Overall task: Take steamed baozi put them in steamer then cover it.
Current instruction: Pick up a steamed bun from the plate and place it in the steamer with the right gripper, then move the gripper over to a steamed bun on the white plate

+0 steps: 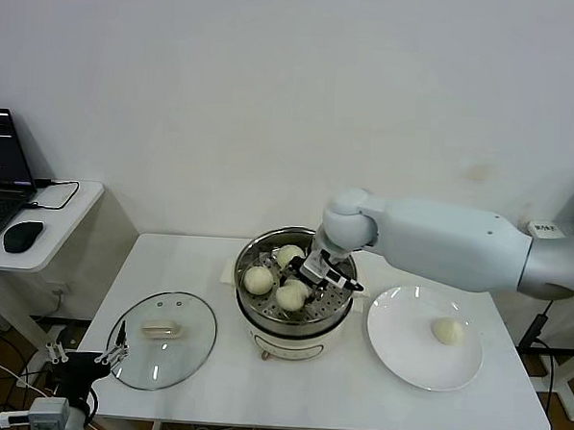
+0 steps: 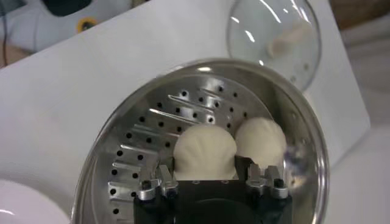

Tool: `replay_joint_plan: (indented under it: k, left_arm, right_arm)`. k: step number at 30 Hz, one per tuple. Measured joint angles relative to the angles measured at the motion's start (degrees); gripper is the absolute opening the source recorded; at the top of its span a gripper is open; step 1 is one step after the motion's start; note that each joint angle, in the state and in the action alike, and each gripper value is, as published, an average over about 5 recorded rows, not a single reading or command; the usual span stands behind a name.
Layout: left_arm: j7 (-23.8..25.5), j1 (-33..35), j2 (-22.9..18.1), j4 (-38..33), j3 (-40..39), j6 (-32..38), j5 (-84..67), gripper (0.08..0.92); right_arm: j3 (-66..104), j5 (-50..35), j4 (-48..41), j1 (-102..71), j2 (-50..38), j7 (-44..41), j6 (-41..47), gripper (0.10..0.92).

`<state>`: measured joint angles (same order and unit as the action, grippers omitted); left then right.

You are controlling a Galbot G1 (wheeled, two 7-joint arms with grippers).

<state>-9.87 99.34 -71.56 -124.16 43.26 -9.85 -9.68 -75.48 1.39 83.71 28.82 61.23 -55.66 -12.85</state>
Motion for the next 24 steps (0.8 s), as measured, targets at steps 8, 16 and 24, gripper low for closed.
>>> replay_joint_plan:
  k: [8,16,24]
  left_arm:
    - [-0.1,0.0,0.0,0.2,0.1,0.0,0.0,0.823]
    - [0.0,-0.1,0.7,0.2,0.3,0.0,-0.2,0.823]
    - [0.2,-0.5,1.3,0.3,0.6,0.0,-0.5,0.823]
  right_arm:
    - [-0.2,1.6,0.5,0.3,-0.3,0.8,-3.4,0.736]
    - [1.9,0.4,0.4,2.3,-2.5,1.4,-2.3,0.822]
    - [5.1,-4.0,1.5,3.9,-8.3,0.2,7.5,0.823]
